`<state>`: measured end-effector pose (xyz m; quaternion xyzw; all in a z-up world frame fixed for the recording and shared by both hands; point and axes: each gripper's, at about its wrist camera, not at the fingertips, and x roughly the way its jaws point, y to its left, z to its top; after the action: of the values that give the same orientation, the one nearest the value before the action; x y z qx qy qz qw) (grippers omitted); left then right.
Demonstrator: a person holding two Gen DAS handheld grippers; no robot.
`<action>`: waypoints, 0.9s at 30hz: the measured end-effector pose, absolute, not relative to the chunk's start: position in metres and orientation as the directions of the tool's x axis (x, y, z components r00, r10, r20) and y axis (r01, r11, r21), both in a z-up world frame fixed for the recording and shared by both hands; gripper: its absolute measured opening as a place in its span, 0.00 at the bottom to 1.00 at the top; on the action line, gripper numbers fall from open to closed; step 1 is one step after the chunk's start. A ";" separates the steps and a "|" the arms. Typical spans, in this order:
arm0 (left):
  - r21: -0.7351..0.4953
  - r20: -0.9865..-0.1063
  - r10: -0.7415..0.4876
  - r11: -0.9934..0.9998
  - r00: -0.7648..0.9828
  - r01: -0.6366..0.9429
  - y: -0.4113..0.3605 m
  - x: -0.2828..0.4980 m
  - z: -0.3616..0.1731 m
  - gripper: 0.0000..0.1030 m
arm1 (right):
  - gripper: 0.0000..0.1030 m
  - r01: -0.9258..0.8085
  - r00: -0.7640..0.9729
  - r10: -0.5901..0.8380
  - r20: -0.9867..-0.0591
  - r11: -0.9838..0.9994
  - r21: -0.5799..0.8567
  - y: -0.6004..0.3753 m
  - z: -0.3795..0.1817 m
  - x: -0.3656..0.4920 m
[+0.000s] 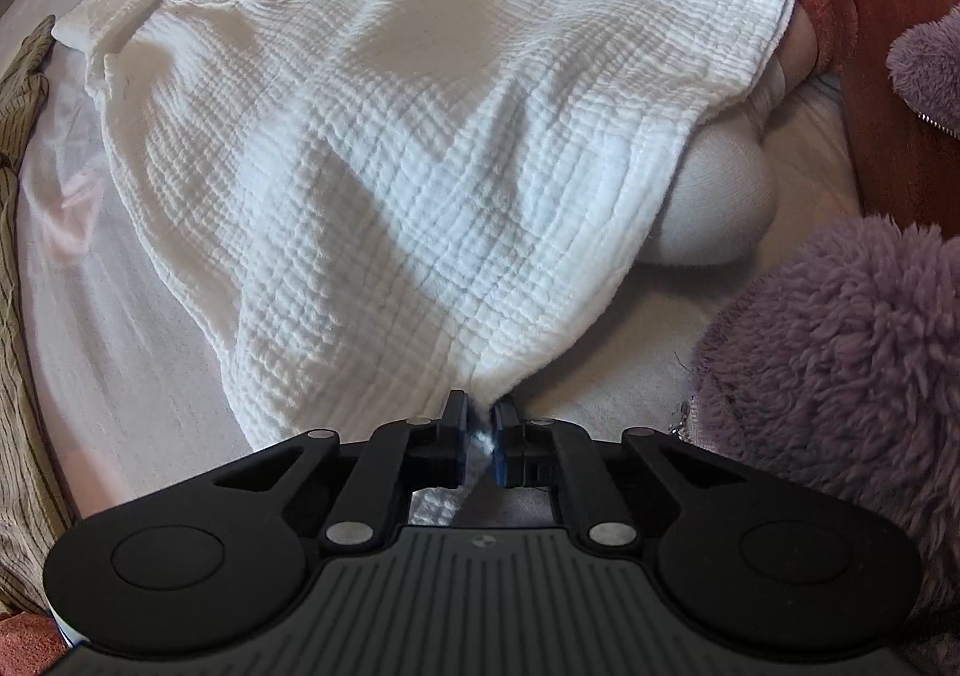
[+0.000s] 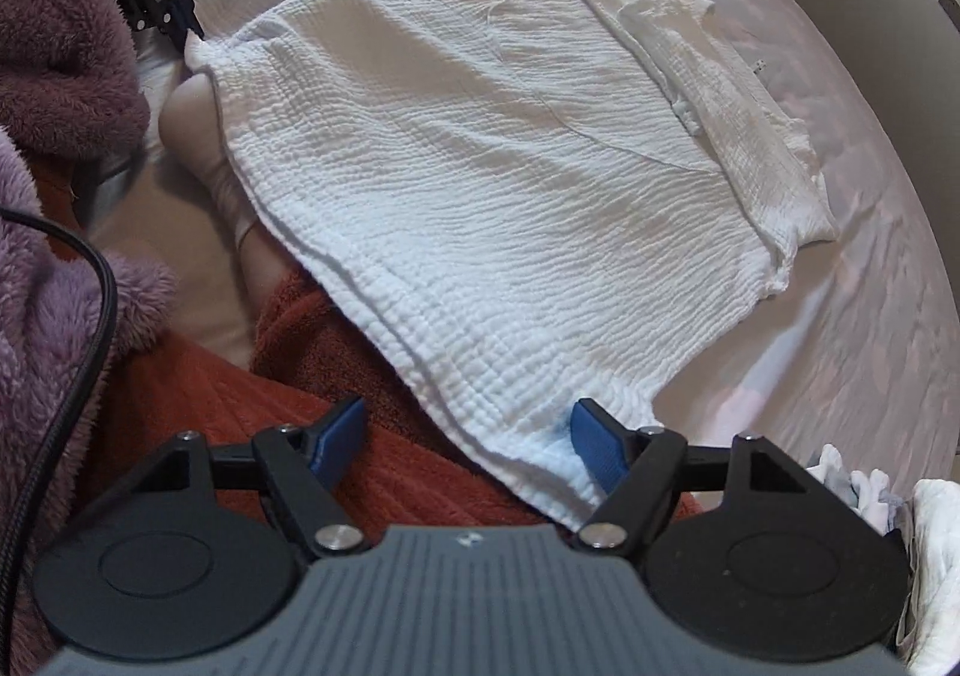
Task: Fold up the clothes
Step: 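Grasp the white shirt hem with both grippers, then lift the hem with both grippers and fold it over toward the collar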
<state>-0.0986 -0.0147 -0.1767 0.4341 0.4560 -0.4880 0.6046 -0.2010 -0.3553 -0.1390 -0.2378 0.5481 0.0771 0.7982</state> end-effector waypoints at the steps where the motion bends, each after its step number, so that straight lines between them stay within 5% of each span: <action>1: 0.084 -0.975 -0.191 0.145 0.112 0.986 -0.012 -0.099 -0.177 0.21 | 0.72 -0.382 0.386 -0.142 -0.912 0.875 -0.298 -0.355 -0.139 -0.200; 5: 0.084 -0.979 -0.175 0.137 0.108 0.987 0.000 -0.099 -0.178 0.41 | 0.58 -0.374 0.383 -0.162 -0.909 0.873 -0.313 -0.356 -0.137 -0.200; 12: 0.078 -0.983 -0.154 0.158 0.102 0.984 0.010 -0.098 -0.181 0.39 | 0.12 -0.326 0.430 -0.245 -0.869 0.855 -0.403 -0.357 -0.131 -0.206; 14: 0.088 -0.979 -0.163 0.187 0.119 0.978 0.017 -0.096 -0.177 0.06 | 0.11 -0.306 0.453 -0.260 -0.853 0.853 -0.422 -0.357 -0.129 -0.208; 27: 0.148 -0.877 -0.381 0.368 0.294 0.918 0.028 -0.045 -0.060 0.02 | 0.10 -0.132 0.587 -0.359 -0.726 0.842 -0.523 -0.370 -0.094 -0.201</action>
<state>-0.0452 0.0281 -0.0603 0.3419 0.3925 -0.4462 0.7280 -0.2011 -0.3698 -0.0940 -0.2729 0.4496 -0.0669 0.8479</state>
